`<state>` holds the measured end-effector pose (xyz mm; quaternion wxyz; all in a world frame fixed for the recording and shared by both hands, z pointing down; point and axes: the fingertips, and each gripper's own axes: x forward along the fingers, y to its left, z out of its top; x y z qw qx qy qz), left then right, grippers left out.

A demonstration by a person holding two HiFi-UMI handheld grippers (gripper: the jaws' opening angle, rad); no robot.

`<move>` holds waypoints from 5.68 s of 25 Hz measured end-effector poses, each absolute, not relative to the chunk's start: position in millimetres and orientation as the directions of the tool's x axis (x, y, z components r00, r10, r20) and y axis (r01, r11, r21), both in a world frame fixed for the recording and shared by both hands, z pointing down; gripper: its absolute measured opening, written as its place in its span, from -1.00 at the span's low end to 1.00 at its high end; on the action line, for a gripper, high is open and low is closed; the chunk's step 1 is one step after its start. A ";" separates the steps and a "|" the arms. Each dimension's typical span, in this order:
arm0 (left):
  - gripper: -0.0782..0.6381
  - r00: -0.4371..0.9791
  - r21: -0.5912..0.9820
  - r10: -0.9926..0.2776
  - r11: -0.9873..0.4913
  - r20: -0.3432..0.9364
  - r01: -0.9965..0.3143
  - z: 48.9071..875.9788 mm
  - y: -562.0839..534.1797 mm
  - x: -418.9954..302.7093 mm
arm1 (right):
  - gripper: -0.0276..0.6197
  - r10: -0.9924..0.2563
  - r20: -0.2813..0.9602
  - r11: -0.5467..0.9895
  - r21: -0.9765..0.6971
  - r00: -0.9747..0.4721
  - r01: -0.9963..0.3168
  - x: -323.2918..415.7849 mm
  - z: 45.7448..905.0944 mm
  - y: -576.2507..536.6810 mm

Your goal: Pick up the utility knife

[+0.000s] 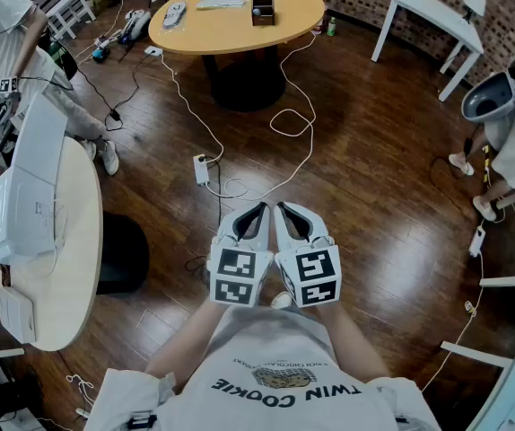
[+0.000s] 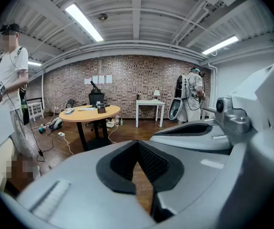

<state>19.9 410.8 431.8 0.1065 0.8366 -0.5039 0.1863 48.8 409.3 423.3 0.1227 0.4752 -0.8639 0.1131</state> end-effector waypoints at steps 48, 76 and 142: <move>-0.77 0.561 0.071 -0.726 -0.585 0.397 -0.808 441.0 52.1 -85.8 | -0.91 -0.828 0.376 0.431 -0.047 -0.416 -0.901 -62.8 440.8 55.6; -0.77 0.452 0.013 -0.783 -0.495 0.427 -0.869 440.0 -159.5 24.3 | -0.91 -0.754 0.361 0.553 -0.103 -0.549 -0.827 49.8 442.7 -159.2; -0.40 0.553 -0.524 -0.542 -0.826 0.633 -0.209 546.1 -495.2 -26.1 | -0.91 -0.826 0.442 0.344 -0.099 -0.351 -0.934 -0.9 500.2 -434.2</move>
